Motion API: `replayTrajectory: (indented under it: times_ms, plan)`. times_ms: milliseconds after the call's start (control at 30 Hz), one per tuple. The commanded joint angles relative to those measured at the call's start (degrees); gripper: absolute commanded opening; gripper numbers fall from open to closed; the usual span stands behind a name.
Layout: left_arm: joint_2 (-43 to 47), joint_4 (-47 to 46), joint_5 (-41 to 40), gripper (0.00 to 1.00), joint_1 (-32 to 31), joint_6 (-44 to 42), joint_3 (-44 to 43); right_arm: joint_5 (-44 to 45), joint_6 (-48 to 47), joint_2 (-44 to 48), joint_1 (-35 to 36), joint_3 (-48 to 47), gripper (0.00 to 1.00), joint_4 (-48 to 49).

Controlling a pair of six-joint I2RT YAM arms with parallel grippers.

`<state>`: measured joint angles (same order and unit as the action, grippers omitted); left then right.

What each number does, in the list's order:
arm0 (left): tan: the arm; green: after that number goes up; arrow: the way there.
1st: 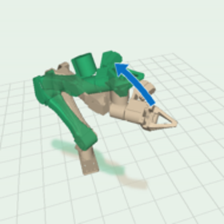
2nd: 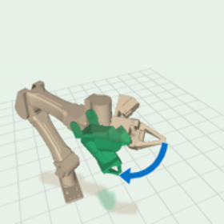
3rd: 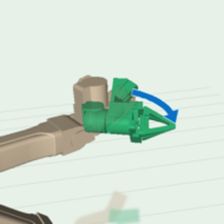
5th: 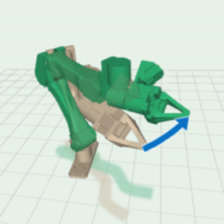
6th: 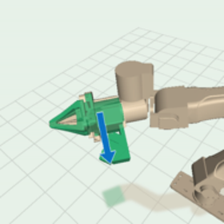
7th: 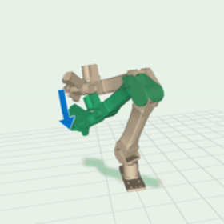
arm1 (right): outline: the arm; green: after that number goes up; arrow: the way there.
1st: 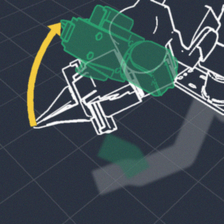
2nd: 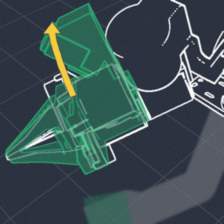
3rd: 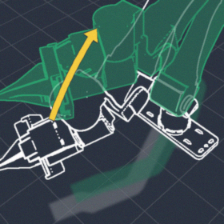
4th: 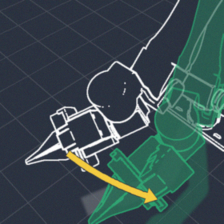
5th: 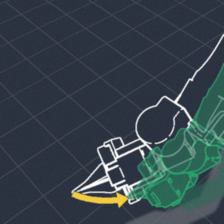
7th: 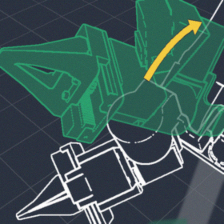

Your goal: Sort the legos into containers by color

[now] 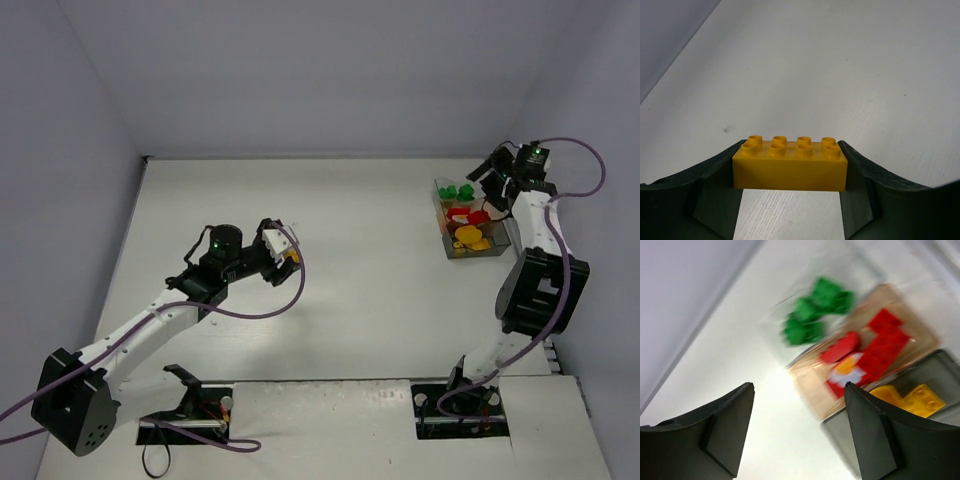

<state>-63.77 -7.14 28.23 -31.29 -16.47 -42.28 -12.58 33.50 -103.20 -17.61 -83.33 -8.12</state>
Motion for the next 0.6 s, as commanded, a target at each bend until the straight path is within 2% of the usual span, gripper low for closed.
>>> replayTrajectory:
  times_ms: [0,67,200,267,300,400,567]
  plan:
    - [4.0,-5.9,4.0,0.16,-0.4,-3.6,-0.8,-14.0,-4.1,10.5,5.4,1.9,0.68,3.5]
    - [5.0,-5.0,4.7,0.17,-0.4,-5.2,-1.5,-17.9,-5.4,14.8,9.1,4.0,0.66,3.7]
    - [6.3,-4.3,6.8,0.17,-0.4,-8.2,-2.2,-27.5,-7.5,21.8,22.9,7.2,0.65,6.1]
    - [6.3,-4.2,7.7,0.17,-0.5,-8.3,-2.8,-28.6,-7.0,24.9,27.7,9.4,0.65,7.6]
    - [6.0,-4.2,8.0,0.17,-0.5,-8.1,-3.0,-28.9,-7.0,25.7,32.4,9.9,0.66,8.9]
    - [5.7,-4.3,8.5,0.17,-0.7,-7.3,-3.9,-29.4,-4.9,28.0,40.1,12.3,0.73,12.8]
    - [5.5,-5.9,8.4,0.17,-0.8,-4.7,-5.4,-27.9,-4.1,27.7,47.8,14.1,0.77,14.9]
